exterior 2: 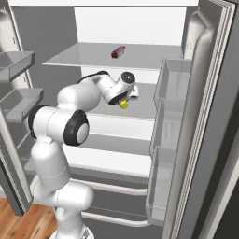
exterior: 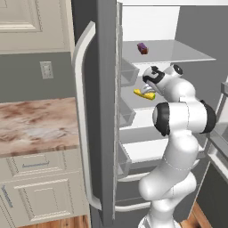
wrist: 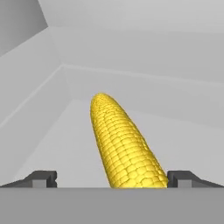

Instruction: Pick corn from the fridge and place it on the plate on the counter.

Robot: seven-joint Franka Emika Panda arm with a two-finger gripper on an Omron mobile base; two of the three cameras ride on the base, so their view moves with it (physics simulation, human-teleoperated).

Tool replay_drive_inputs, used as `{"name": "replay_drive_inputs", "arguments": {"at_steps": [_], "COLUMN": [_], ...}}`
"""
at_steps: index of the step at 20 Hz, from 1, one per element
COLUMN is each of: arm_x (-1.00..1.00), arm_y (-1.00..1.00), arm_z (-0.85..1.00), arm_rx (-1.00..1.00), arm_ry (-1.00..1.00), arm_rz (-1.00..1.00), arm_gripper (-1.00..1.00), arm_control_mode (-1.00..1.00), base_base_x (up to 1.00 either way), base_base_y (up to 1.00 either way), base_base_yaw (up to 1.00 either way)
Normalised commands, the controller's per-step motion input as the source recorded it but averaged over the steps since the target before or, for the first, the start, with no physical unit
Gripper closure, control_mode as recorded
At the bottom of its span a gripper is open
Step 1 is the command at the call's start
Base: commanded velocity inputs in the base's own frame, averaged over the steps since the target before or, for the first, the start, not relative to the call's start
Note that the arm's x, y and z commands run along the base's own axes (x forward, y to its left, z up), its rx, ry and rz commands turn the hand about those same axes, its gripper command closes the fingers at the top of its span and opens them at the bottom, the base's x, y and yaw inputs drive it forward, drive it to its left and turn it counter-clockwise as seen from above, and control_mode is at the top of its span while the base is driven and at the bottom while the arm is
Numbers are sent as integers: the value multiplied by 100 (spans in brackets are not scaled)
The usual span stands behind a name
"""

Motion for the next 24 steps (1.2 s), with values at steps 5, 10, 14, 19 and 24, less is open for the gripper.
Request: {"name": "replay_drive_inputs", "arguments": {"at_steps": [5,10,14,19,24], "arm_x": [20,27,16,3,0], "arm_y": [-2,-3,0,0,6], "arm_z": [-14,-20,-26,-24,-35], "arm_rx": [-4,-3,-3,-7,-9], "arm_ry": [-6,-3,0,0,0], "arm_rz": [10,8,5,2,0], "arm_gripper": [-100,-100,-100,-100,100], "arm_control_mode": [-100,-100,-100,-100,-100], "base_base_x": [0,0,0,0,0], "base_base_y": [0,0,0,0,0], "base_base_yaw": [0,0,0,0,0]}}
